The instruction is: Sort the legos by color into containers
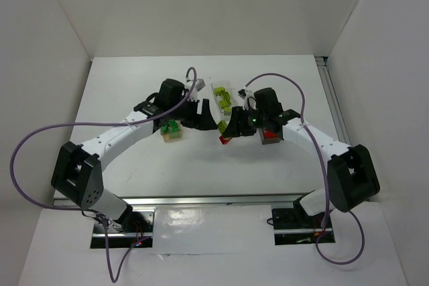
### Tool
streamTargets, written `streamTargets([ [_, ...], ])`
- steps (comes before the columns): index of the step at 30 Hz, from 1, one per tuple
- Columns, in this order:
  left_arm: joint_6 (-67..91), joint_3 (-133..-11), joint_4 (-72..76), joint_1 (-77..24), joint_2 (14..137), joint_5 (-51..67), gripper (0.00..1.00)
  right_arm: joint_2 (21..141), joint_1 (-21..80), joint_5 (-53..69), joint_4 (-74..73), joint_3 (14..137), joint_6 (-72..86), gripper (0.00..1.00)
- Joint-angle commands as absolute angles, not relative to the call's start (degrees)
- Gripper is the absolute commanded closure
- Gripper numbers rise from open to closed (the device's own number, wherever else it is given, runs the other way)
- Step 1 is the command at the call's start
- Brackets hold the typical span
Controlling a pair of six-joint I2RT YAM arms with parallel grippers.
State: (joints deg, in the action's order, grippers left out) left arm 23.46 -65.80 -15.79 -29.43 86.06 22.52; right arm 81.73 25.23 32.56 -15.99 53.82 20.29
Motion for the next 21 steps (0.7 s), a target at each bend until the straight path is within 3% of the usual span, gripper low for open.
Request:
streamTargets([
  [1, 35.01, -67.16, -10.82, -28.66, 87.63, 28.3, 0.16, 77.61, 26.89, 24.9, -14.94, 53.53, 19.86, 0.71],
  [8, 59.65, -53.0, 11.41, -26.54, 85.52, 34.61, 0.15, 71.29, 28.47, 11.26, -10.82, 48.52, 21.01, 0.74],
  [21, 68.03, -57.48, 19.07, -26.02, 97.28, 41.04, 0.14, 70.66, 29.62, 10.63, -8.0, 46.05, 19.95, 0.74],
])
